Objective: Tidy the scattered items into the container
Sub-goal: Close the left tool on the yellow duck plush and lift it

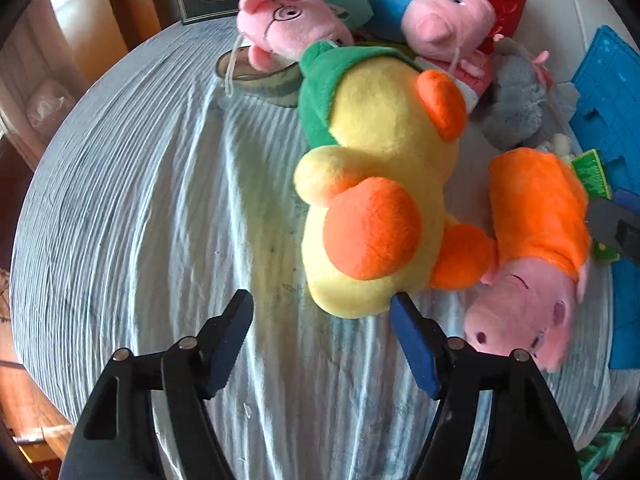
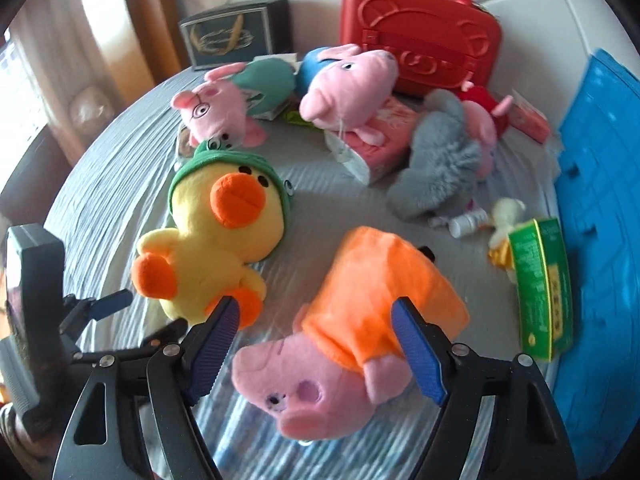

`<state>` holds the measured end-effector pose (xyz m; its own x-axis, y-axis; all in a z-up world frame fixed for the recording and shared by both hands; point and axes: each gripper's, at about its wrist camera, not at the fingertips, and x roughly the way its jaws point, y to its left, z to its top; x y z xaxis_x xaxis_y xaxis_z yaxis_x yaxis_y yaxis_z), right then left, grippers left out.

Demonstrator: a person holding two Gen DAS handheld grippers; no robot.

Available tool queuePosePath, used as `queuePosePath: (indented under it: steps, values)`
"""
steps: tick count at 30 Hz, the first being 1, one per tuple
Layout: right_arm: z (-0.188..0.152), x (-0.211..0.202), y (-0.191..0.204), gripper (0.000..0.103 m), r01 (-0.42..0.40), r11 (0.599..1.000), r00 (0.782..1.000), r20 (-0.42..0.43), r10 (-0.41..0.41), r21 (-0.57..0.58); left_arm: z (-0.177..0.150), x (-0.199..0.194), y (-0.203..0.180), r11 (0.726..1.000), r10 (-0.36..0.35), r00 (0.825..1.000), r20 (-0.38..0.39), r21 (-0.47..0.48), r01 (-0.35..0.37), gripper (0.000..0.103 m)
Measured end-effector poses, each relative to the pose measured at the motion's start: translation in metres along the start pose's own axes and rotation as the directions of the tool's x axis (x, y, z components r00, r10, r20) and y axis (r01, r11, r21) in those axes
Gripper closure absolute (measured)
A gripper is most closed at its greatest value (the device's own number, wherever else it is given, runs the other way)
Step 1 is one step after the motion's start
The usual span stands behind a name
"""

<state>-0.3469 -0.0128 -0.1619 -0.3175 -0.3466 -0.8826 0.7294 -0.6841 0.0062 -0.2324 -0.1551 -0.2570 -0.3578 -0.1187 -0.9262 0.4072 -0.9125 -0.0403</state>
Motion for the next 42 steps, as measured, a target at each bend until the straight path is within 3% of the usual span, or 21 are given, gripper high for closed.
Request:
queuePosePath:
  steps: [3, 5, 7, 8, 9, 13, 18, 21, 23, 28, 33, 35, 37, 38, 42]
  values:
    - [0.005, 0.009, -0.002, 0.024, -0.038, 0.998, 0.999, -0.010, 0.038, -0.053, 0.007, 0.004, 0.014, 0.997, 0.047, 0.999, 0.013, -0.067, -0.046, 0.033]
    - [0.009, 0.012, -0.002, 0.024, -0.056, 0.996, 0.998, -0.015, 0.055, -0.076, 0.018, 0.001, 0.024, 0.987, 0.148, 0.988, 0.043, -0.077, -0.144, 0.032]
    - [0.014, 0.015, 0.000, 0.024, -0.080, 0.992, 0.997, -0.015, 0.078, -0.099, 0.031, -0.001, 0.038, 0.959, 0.274, 0.958, 0.080, -0.095, -0.266, 0.032]
    - [0.015, 0.016, 0.001, 0.024, -0.088, 0.991, 0.996, -0.012, 0.087, -0.104, 0.039, 0.000, 0.048, 0.936, 0.346, 0.934, 0.090, -0.108, -0.336, 0.032]
    - [0.019, 0.017, 0.004, 0.024, -0.102, 0.988, 0.995, -0.011, 0.102, -0.113, 0.046, 0.001, 0.060, 0.920, 0.381, 0.921, 0.079, -0.126, -0.370, 0.032]
    - [0.028, 0.023, 0.013, 0.023, -0.139, 0.979, 0.990, -0.010, 0.139, -0.147, 0.055, -0.022, 0.087, 0.938, 0.283, 0.957, 0.071, -0.227, -0.261, 0.032]
    - [0.043, 0.033, 0.015, 0.013, -0.164, 0.975, 0.986, -0.011, 0.164, -0.151, 0.041, -0.049, 0.050, 0.958, 0.100, 0.990, 0.098, -0.279, -0.069, 0.028]
    - [0.052, 0.035, 0.014, 0.007, -0.166, 0.975, 0.986, -0.003, 0.167, -0.149, 0.027, -0.036, 0.026, 0.960, 0.043, 0.994, 0.097, -0.279, -0.014, 0.027]
    - [0.054, 0.039, 0.014, 0.003, -0.171, 0.972, 0.985, -0.009, 0.172, -0.160, 0.023, -0.025, 0.016, 0.966, 0.035, 0.996, 0.078, -0.259, -0.014, 0.027]
    - [0.057, 0.053, 0.017, 0.003, -0.176, 0.967, 0.984, -0.032, 0.173, -0.183, 0.031, -0.001, 0.012, 0.964, 0.011, 0.999, 0.052, -0.267, 0.003, 0.027]
    - [0.067, 0.073, 0.024, 0.003, -0.198, 0.959, 0.980, -0.065, 0.189, -0.203, 0.051, 0.017, 0.026, 0.962, 0.124, 0.991, 0.045, -0.251, -0.109, 0.027]
    - [0.072, 0.079, 0.028, 0.003, -0.210, 0.956, 0.977, -0.072, 0.199, -0.207, 0.062, 0.017, 0.042, 0.959, 0.160, 0.986, 0.055, -0.244, -0.142, 0.017]
    - [0.082, 0.089, 0.034, 0.003, -0.232, 0.950, 0.972, -0.084, 0.218, -0.209, 0.072, 0.016, 0.056, 0.960, 0.185, 0.981, 0.066, -0.227, -0.165, 0.014]
    - [0.086, 0.092, 0.038, 0.003, -0.238, 0.948, 0.971, -0.086, 0.225, -0.212, 0.077, 0.016, 0.060, 0.946, 0.205, 0.977, 0.056, -0.267, -0.183, 0.014]
    - [0.106, 0.104, 0.055, 0.000, -0.279, 0.934, 0.960, -0.091, 0.265, -0.223, 0.078, 0.021, 0.071, 0.944, 0.149, 0.988, 0.046, -0.305, -0.128, 0.014]
